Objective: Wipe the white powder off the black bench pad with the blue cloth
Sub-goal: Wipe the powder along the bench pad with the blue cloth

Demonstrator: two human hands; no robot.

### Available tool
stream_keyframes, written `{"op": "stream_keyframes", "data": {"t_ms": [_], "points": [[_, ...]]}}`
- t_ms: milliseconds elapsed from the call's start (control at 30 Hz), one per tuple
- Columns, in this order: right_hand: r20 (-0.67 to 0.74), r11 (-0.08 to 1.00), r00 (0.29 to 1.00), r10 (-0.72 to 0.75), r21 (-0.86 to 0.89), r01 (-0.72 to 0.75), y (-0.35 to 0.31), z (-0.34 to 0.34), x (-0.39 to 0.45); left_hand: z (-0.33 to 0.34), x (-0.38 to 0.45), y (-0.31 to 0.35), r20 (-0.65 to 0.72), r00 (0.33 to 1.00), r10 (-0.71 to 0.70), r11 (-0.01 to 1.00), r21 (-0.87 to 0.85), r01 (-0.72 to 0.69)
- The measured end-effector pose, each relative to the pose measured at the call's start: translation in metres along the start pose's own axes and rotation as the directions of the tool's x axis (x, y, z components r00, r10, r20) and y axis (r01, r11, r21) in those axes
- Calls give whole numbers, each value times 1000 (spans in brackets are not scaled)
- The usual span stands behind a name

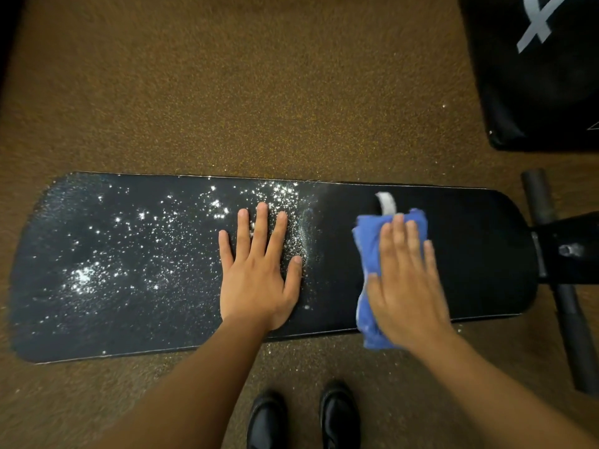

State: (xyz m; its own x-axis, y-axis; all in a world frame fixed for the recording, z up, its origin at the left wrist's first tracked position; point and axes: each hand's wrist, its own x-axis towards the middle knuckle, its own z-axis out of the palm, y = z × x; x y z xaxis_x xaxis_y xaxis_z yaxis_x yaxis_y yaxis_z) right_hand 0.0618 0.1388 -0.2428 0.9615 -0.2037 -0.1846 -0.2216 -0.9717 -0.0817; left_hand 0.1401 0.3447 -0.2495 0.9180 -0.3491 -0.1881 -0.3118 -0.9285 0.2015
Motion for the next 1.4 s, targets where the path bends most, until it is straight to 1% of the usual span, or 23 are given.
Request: {"op": "stream_keyframes", "data": {"t_ms": [100,167,233,300,367,433,500,567,633,667,700,733,800,900,967,1000,1033,1100,1167,1200,1233,1333,1400], "points": [[-49,974,974,220,70,-217,-11,-7,54,1,0,-1,-8,1000,3,1000,-8,-3],[-59,971,972,226,99,-219,-42,-10,80,2,0,-1,-11,1000,6,1000,-10,-6],[-61,994,994,92,59,-89,-65,-5,75,4,1,-2,-15,1000,10,1000,-17,-10],[-38,997,997,-70,31,71,-70,-1,40,4,1,-2,-17,1000,15,1000,-24,-15],[-26,979,979,-203,21,203,-52,4,1,3,0,-3,-17,1000,17,999,-28,-18],[-35,963,962,-270,-34,269,-18,6,-13,2,0,-2,-16,1000,18,1000,-24,-18],[-40,978,978,-206,-47,204,10,3,3,2,0,-2,-14,1000,19,1000,-23,-19],[-44,998,997,-62,1,63,12,-3,34,2,0,-2,-14,1000,17,1000,-21,-17],[-76,994,992,100,55,-96,-10,-7,62,3,0,-2,-11,1000,16,1000,-22,-17],[-88,986,984,154,79,-147,-24,-8,69,4,0,-2,-15,1000,15,1000,-26,-15],[-91,984,983,160,90,-152,-37,-7,71,4,0,-2,-20,1000,13,1000,-28,-14],[-94,990,988,119,84,-111,-47,-6,66,4,0,-3,-23,1000,14,1000,-28,-14],[-77,998,995,-56,38,59,-56,-1,42,5,0,-3,-28,999,19,999,-27,-20],[-24,946,945,-325,-22,324,-31,4,1,4,0,-3,-30,999,19,999,-36,-20],[0,901,904,-428,-78,427,0,3,1,3,0,-2,-29,999,18,999,-33,-19],[2,898,903,-429,-108,427,12,2,10,3,0,-2,-27,999,17,999,-28,-17],[-17,918,923,-384,-117,379,19,-1,23,3,0,-3,-26,1000,15,1000,-24,-16],[-69,984,983,-169,-58,166,13,-6,54,4,0,-3,-26,1000,12,1000,-25,-13],[-87,997,994,65,40,-61,-12,-9,70,3,0,-2,-28,1000,14,999,-31,-15],[-95,992,989,113,65,-107,-24,-9,71,3,0,-2,-30,999,12,999,-34,-13],[-97,994,990,99,63,-93,-34,-7,66,2,0,-2,-32,999,8,999,-36,-9],[-63,990,988,-140,9,141,-42,2,38,2,-2,-2,-37,999,2,999,-33,-3],[-63,970,968,-244,-8,244,-38,6,28,1,-2,-2,-38,999,0,999,-42,-2]]}}
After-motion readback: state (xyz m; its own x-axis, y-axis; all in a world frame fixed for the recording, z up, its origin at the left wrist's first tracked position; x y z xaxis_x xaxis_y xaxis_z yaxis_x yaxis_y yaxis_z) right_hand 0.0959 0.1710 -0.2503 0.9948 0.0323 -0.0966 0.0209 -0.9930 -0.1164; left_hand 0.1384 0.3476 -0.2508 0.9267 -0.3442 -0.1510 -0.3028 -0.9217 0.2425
